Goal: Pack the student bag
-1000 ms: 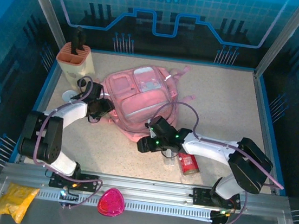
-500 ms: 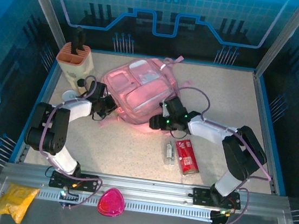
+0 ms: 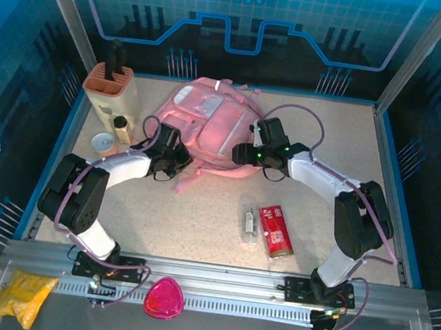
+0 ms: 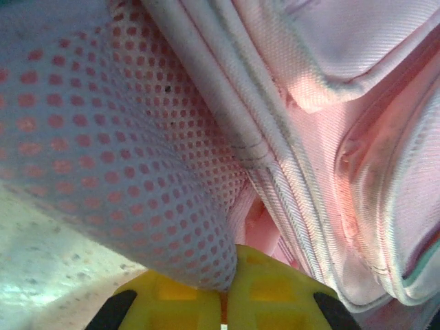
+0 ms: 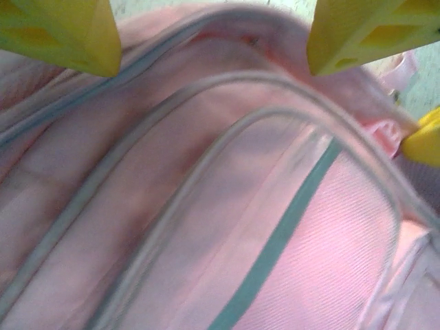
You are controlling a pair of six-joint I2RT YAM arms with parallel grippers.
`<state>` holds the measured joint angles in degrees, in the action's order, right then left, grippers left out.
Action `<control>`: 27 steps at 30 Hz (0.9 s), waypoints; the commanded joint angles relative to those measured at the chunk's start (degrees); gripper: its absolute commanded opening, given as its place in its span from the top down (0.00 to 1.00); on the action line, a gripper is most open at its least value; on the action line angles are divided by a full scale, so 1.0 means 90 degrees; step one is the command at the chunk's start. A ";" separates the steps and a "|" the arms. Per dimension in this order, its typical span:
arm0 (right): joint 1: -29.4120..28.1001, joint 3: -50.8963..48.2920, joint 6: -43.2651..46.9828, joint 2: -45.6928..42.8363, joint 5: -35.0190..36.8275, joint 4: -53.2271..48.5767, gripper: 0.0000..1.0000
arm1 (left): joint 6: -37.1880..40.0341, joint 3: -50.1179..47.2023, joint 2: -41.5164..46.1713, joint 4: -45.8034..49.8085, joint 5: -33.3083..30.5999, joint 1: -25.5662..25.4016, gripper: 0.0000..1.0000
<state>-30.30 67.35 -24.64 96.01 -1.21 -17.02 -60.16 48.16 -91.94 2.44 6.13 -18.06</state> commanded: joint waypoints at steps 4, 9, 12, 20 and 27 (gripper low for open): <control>-0.0665 -0.0385 0.0273 -0.1233 0.0748 -0.1278 0.22 | -0.0649 -0.0039 0.0396 -0.0357 -0.0021 -0.0343 1.00; -0.1358 -0.0614 -0.0169 -0.1503 0.0692 -0.1341 0.24 | -0.0856 -0.0003 0.0417 -0.0572 0.0099 -0.0553 1.00; -0.1850 -0.0709 -0.0456 -0.1322 0.0621 -0.0953 0.29 | -0.0968 0.0047 0.0395 -0.0657 0.0178 -0.0703 1.00; -0.2318 -0.0740 -0.1114 -0.0571 0.0996 -0.0023 0.47 | -0.1114 0.0005 0.0431 -0.0870 0.0229 -0.0959 1.00; -0.2289 -0.0564 -0.1489 0.0136 0.1727 0.0772 0.56 | -0.1341 -0.0154 0.0406 -0.1127 0.0314 -0.1077 1.00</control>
<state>-50.59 60.97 -35.33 95.26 10.15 -14.81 -70.94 47.35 -90.48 -2.79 4.99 -26.44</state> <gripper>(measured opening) 0.446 0.063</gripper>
